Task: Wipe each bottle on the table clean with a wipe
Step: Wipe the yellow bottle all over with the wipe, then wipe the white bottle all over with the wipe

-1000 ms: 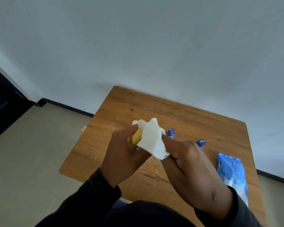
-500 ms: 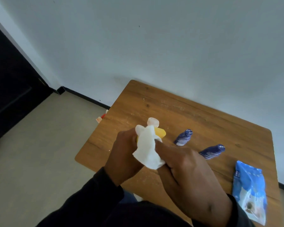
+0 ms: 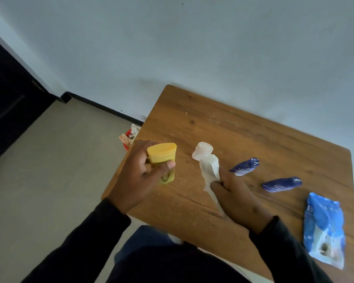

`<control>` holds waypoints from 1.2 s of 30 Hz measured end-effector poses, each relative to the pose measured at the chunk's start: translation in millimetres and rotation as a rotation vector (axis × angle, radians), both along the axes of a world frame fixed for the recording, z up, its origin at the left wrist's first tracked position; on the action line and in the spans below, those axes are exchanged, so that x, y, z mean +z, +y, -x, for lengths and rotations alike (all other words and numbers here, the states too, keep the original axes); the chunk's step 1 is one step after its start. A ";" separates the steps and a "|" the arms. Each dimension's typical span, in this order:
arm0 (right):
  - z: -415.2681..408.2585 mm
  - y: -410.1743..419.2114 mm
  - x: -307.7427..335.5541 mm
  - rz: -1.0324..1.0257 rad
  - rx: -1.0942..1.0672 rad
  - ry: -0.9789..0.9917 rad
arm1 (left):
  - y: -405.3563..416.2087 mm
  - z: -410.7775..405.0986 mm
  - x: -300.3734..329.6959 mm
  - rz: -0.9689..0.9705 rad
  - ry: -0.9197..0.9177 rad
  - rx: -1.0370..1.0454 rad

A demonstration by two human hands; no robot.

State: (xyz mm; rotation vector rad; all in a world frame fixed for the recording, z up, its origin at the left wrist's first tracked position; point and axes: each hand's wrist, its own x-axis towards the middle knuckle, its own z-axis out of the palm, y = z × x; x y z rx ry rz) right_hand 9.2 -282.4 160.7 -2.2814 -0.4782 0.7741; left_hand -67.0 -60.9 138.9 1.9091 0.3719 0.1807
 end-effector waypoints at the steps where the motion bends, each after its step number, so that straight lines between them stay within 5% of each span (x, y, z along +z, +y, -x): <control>1: -0.6 10.5 -10.7 -0.026 -0.049 0.088 | 9.1 -6.4 -5.2 -0.017 0.034 0.014; 5: -3.9 62.1 -63.3 -0.035 -0.216 0.384 | 46.7 -42.8 -42.0 -0.138 0.120 -0.020; 20: -76.9 160.0 -192.8 -0.009 -0.405 0.514 | 99.7 -141.9 -126.0 -0.362 0.140 -0.271; 25: -76.9 177.3 -139.3 -0.024 -0.427 0.536 | 104.1 -151.6 -126.0 -0.376 0.147 -0.304; 36: -76.0 177.1 -142.9 0.031 -0.432 0.492 | 107.3 -153.0 -119.9 -0.381 0.176 -0.305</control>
